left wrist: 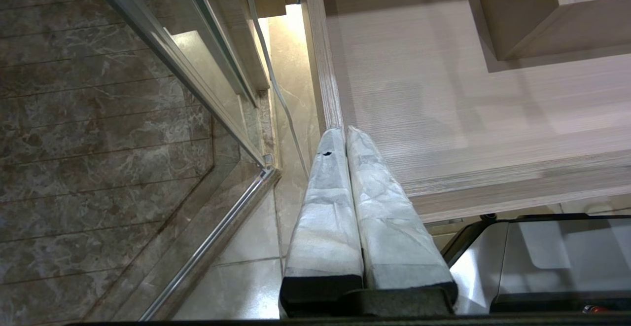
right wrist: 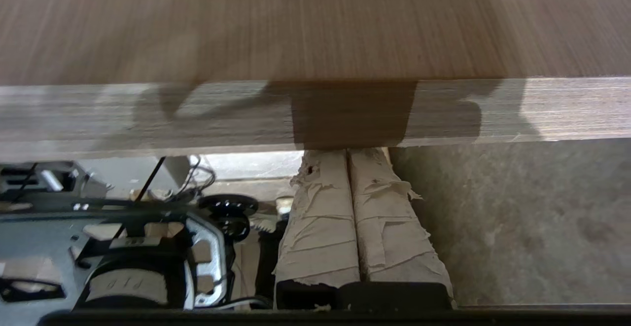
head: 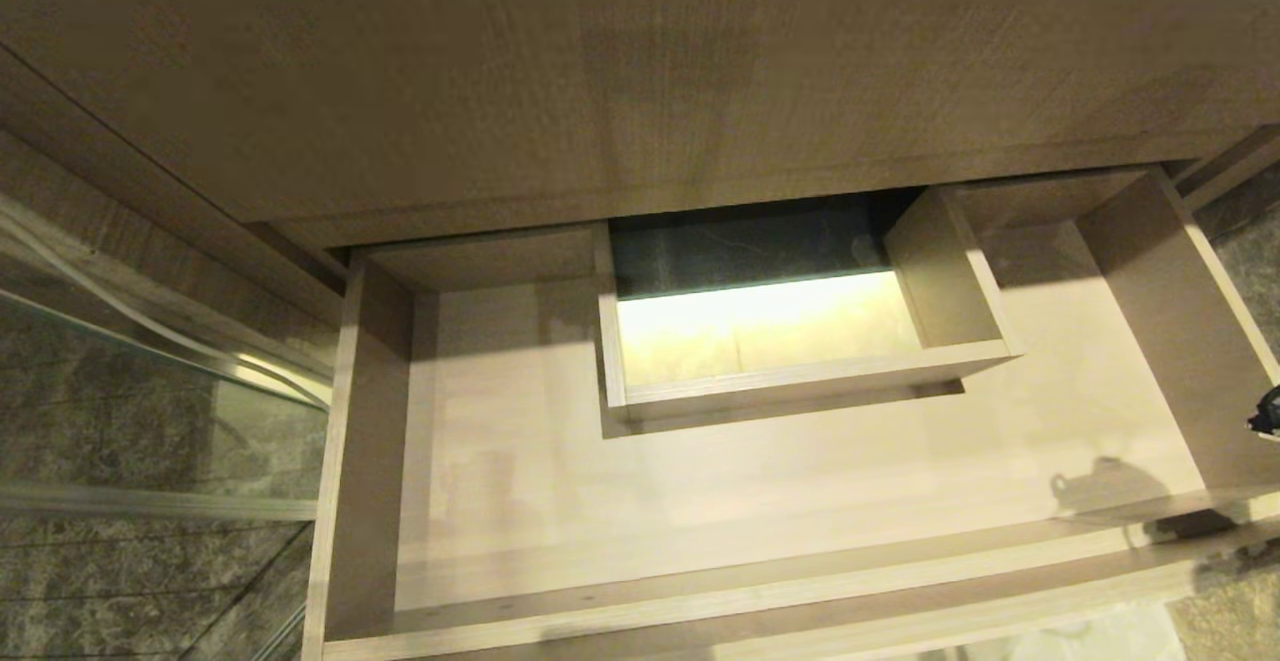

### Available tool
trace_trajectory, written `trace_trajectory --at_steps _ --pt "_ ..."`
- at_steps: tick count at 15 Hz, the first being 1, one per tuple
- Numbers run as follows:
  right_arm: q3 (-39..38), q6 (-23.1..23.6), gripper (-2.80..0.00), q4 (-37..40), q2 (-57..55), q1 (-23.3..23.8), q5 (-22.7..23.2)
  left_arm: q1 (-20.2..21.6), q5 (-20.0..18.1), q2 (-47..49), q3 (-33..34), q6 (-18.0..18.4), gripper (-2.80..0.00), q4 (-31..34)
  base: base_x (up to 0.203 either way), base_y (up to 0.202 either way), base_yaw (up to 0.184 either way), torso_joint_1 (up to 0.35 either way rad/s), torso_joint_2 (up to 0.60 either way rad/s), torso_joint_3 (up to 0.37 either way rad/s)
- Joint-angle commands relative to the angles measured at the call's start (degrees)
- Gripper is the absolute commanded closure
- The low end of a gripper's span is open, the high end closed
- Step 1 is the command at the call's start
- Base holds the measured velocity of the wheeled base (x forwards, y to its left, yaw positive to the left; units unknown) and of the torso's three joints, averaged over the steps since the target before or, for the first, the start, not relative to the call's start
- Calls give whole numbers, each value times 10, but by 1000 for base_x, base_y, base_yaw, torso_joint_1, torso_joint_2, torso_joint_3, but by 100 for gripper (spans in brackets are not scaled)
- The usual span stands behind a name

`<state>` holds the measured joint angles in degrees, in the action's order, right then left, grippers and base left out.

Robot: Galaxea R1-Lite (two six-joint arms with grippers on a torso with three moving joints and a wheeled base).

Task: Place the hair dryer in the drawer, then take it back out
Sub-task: Close the drawer

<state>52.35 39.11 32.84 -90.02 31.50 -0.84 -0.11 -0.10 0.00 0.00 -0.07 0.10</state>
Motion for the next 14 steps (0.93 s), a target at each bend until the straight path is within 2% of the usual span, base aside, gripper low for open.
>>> trace_trajectory --at_steps 1,10,14 --pt "2 2 0 -10 -2 0 3 0 0 0 0 0 0 0 0 0 0 0 0 0" --pt "28 5 0 -96 0 0 71 0 0 0 0 0 0 0 0 0 0 0 0 0" --pt "47 8 0 -166 -6 -4 131 0 0 0 0 0 0 0 0 0 0 0 0 0"
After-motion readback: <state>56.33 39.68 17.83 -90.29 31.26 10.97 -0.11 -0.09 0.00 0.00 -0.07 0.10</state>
